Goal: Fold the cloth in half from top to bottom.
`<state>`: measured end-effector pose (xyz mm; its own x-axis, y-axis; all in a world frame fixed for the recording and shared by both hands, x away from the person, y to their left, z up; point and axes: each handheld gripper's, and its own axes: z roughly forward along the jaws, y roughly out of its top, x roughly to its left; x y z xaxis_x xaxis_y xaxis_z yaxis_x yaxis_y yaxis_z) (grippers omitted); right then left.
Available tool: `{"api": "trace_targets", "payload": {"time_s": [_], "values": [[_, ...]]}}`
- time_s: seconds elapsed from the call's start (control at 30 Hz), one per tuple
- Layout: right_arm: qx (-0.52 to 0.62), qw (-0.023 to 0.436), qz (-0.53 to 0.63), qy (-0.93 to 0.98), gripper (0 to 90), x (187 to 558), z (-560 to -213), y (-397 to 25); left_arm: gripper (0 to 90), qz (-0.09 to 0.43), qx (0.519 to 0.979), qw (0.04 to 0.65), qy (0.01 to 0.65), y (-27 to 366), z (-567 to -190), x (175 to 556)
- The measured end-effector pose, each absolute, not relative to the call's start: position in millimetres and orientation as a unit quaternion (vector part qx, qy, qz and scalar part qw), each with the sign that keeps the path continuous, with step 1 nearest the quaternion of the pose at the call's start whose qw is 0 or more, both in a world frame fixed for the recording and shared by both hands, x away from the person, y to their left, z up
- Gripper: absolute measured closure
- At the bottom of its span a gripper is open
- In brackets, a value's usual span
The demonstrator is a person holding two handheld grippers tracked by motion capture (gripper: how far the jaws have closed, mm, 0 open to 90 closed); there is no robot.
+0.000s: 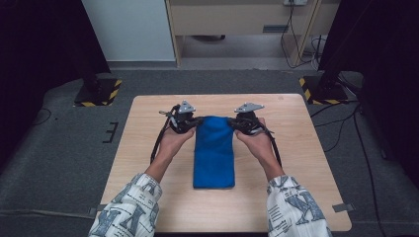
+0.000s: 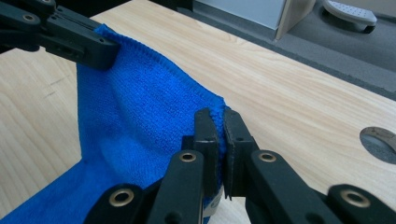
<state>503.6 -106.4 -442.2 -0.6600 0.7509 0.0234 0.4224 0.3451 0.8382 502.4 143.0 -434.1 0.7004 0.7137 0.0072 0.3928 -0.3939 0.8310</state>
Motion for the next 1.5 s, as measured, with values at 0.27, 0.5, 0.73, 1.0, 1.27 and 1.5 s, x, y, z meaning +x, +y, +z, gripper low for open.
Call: {"api": "trace_targets", "payload": {"time_s": [0.27,0.5,0.73,1.0,1.27,1.5], "values": [[0.349,0.186,0.441,0.805,86.6,489,-444,-107,86.8,0.179,0.818,0.435,0.33,147,-437,486],[0.336,0.178,0.438,0.815,86.2,474,-453,-106,86.7,0.172,0.821,0.44,0.322,150,-443,473],[0.325,0.175,0.433,0.823,85.7,461,-460,-104,86.6,0.16,0.824,0.443,0.315,151,-443,463],[0.321,0.172,0.436,0.823,84.8,450,-464,-107,86.5,0.158,0.827,0.446,0.304,151,-445,451],[0.319,0.169,0.443,0.821,83.1,438,-465,-109,86.4,0.149,0.823,0.452,0.308,154,-450,441],[0.309,0.163,0.441,0.827,81.0,429,-468,-106,86.1,0.143,0.824,0.458,0.303,155,-453,432]]}}
